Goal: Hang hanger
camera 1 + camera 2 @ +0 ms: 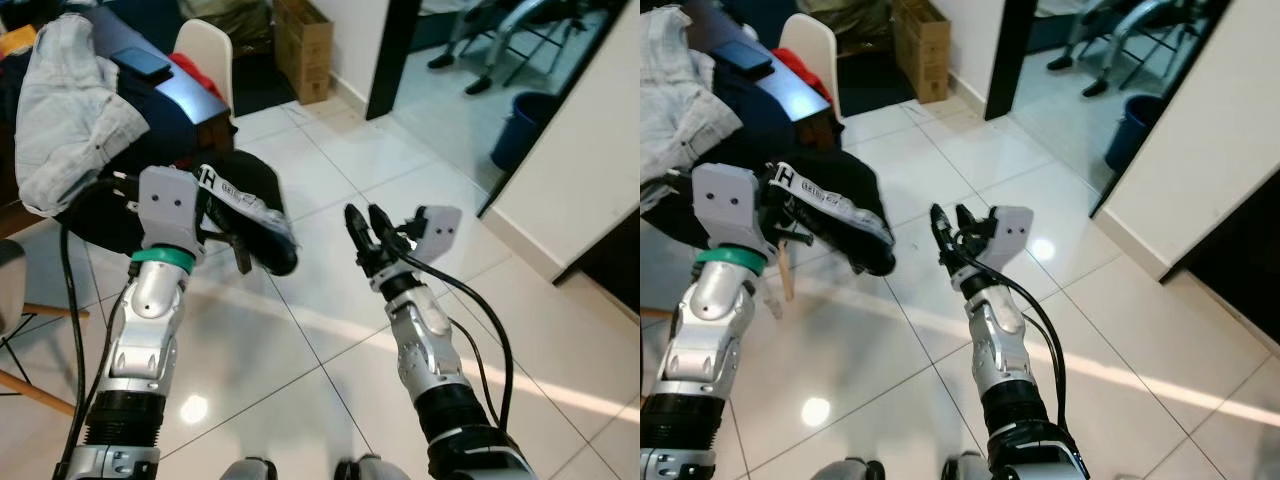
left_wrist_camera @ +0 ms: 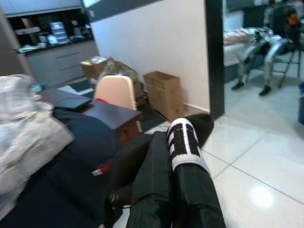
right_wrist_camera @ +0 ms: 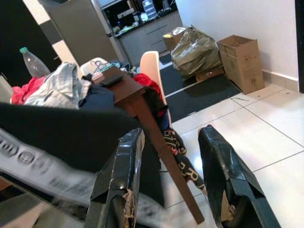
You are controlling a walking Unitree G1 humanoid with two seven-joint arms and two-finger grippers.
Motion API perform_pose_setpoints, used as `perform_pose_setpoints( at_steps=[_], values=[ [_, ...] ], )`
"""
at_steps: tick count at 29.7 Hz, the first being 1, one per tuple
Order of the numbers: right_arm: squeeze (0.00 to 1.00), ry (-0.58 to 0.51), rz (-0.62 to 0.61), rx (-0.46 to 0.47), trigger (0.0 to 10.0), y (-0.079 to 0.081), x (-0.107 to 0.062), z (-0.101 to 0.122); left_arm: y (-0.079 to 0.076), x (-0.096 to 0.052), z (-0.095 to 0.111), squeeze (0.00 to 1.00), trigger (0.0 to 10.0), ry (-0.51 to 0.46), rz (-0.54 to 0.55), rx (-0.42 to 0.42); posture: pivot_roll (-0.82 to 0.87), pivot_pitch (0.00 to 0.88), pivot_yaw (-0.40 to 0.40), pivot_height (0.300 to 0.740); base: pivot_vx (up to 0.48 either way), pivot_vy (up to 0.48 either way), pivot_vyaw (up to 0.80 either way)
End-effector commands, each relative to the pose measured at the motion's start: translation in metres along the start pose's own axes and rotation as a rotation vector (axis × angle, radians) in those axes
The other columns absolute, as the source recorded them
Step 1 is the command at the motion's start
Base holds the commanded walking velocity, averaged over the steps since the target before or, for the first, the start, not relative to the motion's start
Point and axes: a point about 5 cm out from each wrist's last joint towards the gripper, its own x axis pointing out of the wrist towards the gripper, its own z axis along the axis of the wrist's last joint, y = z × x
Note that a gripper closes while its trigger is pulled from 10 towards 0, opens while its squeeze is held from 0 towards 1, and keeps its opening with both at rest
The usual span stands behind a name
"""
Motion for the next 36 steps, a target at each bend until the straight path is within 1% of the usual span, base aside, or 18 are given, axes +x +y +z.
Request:
perform_pose_setpoints(
  at_steps=[1, 7, 10, 13, 18, 19, 20, 21, 22, 23, 36],
  values=[
    [0.0, 0.009, -0.031, 0.016, 10.0, -0.005, -0.004, -0.003, -0.003, 0.0, 0.0, 0.0, 10.0, 0.001, -0.013, 0.0, 0.06, 0.048, 0.012, 0.74, 0.296, 0.0, 0.0],
    [0.0, 0.006, -0.03, 0.018, 10.0, -0.005, -0.004, -0.003, -0.001, 0.001, 0.003, 0.0, 10.0, -0.006, -0.012, 0.005, 0.06, 0.048, 0.012, 0.74, 0.293, 0.0, 0.0],
    [0.0, 0.004, -0.029, 0.021, 10.0, -0.004, -0.003, -0.002, 0.001, 0.002, 0.005, 0.0, 10.0, -0.014, -0.008, 0.01, 0.07, 0.039, 0.008, 0.74, 0.295, 0.0, 0.0],
    [0.0, -0.003, -0.022, 0.023, 10.0, -0.003, -0.001, -0.001, 0.007, 0.004, 0.01, 0.0, 10.0, -0.03, 0.007, 0.021, 0.07, 0.037, 0.006, 0.74, 0.294, 0.0, 0.0],
    [0.0, -0.005, -0.021, 0.024, 10.0, -0.002, -0.001, 0.0, 0.008, 0.005, 0.011, 0.0, 10.0, -0.035, 0.01, 0.025, 0.07, 0.037, 0.006, 0.74, 0.289, 0.0, 0.0],
    [0.0, -0.006, -0.02, 0.024, 10.0, -0.002, 0.0, 0.0, 0.012, 0.008, 0.017, 0.0, 10.0, -0.054, 0.015, 0.036, 0.07, 0.036, 0.004, 0.74, 0.289, 0.0, 0.0],
    [0.0, -0.006, -0.02, 0.024, 10.0, -0.002, 0.0, 0.0, 0.012, 0.008, 0.017, 0.0, 10.0, -0.054, 0.015, 0.036, 0.07, 0.036, 0.004, 0.74, 0.289, 0.0, 0.0],
    [0.0, -0.009, -0.018, 0.025, 10.0, -0.002, 0.0, 0.001, 0.019, 0.014, 0.03, 0.0, 10.0, -0.1, 0.024, 0.06, 0.07, 0.034, 0.004, 0.74, 0.296, 0.0, 0.0],
    [0.0, -0.009, -0.018, 0.025, 10.0, -0.002, 0.0, 0.001, 0.019, 0.014, 0.03, 0.0, 10.0, -0.1, 0.024, 0.06, 0.07, 0.034, 0.004, 0.74, 0.296, 0.0, 0.0],
    [0.0, -0.011, -0.017, 0.027, 10.0, -0.001, 0.0, 0.001, 0.024, 0.018, 0.04, 0.0, 10.0, -0.131, 0.035, 0.075, 0.08, 0.034, 0.005, 0.74, 0.289, 0.0, 0.0],
    [0.0, -0.012, -0.019, 0.03, 10.0, -0.001, 0.0, 0.001, 0.036, 0.024, 0.058, 0.0, 10.0, -0.181, 0.066, 0.119, 0.08, 0.044, 0.006, 0.74, 0.294, 0.0, 0.0]
  ],
)
